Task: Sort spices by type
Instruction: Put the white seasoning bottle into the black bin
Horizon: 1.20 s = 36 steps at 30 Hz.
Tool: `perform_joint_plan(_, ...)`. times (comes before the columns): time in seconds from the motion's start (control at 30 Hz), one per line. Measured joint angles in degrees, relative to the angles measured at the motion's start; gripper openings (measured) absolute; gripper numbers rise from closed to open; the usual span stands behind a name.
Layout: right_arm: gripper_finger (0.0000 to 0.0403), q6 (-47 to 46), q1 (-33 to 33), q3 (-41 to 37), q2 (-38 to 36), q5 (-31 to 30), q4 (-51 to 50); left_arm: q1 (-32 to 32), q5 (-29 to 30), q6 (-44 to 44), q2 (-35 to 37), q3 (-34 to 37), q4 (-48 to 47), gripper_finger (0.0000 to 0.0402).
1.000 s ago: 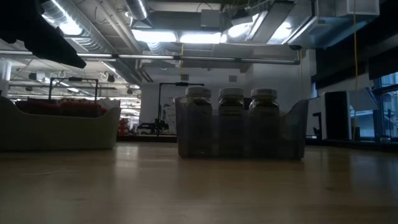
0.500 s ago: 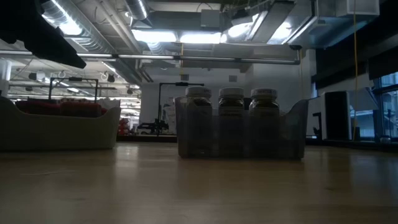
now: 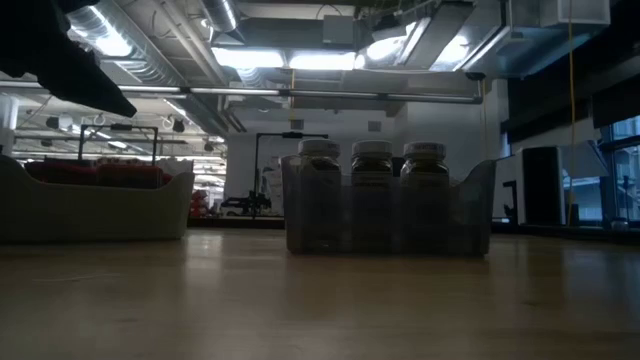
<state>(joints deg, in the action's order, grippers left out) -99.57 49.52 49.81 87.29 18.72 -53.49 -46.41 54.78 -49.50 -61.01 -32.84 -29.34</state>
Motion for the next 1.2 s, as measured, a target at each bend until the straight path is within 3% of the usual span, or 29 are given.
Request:
perform_joint_plan(0.27, 0.0304, 0.67, 0.0, -5.56, 0.04, 0.56, 7.19, 0.0, 0.0, 0.0, 0.0, 0.0, 0.0, 0.0301)
perform_joint_plan(0.53, 0.0201, 2.29, -0.09, -6.97, 0.0, -0.81, 7.59, 0.0, 0.0, 0.0, 0.0, 0.0, 0.0, 0.0301)
perform_joint_plan(0.77, 0.0199, 4.24, -0.07, -6.39, 0.0, -3.09, 7.67, 0.0, 0.0, 0.24, 0.0, 0.0, 0.0, 0.0301)
perform_joint_plan(0.93, 0.0199, 5.69, -0.52, -1.95, -0.08, -8.8, 5.21, 0.0, 0.0, 0.39, 0.0, 0.0, 0.0, 0.0301)
perform_joint_plan(1.2, 0.0199, 14.05, -4.45, 7.5, -0.15, -24.04, 0.03, 0.0, 0.0, 0.42, 0.0, 0.02, 0.0, 0.0301)
